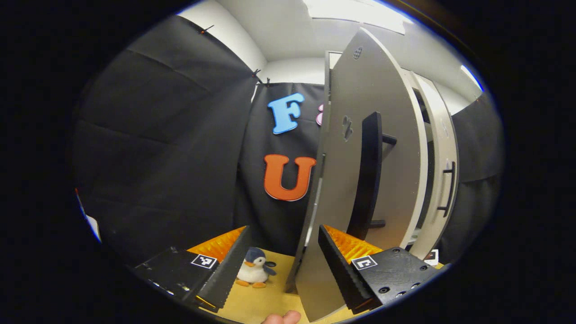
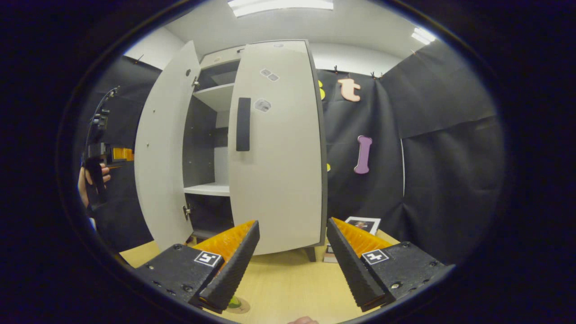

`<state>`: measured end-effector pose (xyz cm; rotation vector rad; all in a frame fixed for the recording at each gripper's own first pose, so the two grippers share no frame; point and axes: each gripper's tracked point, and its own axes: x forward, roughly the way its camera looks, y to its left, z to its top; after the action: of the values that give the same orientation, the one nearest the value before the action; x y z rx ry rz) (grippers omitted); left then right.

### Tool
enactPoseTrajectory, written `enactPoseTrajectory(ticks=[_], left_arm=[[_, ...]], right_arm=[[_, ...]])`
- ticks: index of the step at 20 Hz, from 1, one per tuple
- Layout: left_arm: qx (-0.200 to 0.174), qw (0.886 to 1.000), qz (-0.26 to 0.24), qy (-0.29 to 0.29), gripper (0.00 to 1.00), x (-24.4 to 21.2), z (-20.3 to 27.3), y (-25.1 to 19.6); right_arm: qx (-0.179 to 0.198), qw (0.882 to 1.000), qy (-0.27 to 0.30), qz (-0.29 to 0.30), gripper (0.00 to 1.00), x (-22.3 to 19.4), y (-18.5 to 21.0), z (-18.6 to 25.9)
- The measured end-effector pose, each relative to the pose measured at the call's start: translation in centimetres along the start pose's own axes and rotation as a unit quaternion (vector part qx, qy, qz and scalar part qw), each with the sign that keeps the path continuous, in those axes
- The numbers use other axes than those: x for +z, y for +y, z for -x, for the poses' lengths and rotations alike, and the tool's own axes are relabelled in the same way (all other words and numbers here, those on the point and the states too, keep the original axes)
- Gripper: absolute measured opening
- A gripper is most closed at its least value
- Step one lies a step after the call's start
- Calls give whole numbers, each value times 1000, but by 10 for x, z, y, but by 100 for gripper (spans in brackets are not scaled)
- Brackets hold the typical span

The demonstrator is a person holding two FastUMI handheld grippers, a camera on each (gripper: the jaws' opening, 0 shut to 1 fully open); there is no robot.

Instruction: Grasp the bottle in the cabinet with the left hand and place it on the coaster, then close the right door with the right hand and the left door with the left hand.

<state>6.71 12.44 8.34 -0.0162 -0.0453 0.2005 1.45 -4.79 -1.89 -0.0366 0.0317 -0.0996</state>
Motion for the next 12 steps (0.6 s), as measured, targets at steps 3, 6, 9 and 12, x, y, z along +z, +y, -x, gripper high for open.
enactPoseTrajectory(ticks=[3,6,9,12], left_arm=[[-44,999,14,8,99,-6,-8,-32],[-65,998,12,12,95,-14,-16,-54],[-76,997,2,2,100,-8,-16,-65],[-92,996,-8,-12,100,0,-4,-73]], right_arm=[[-15,1000,-5,-5,98,3,-10,8],[-29,1000,-8,-6,99,3,-19,13],[-36,999,-9,-5,99,6,-22,19],[-33,999,-13,-7,98,8,-19,23]])
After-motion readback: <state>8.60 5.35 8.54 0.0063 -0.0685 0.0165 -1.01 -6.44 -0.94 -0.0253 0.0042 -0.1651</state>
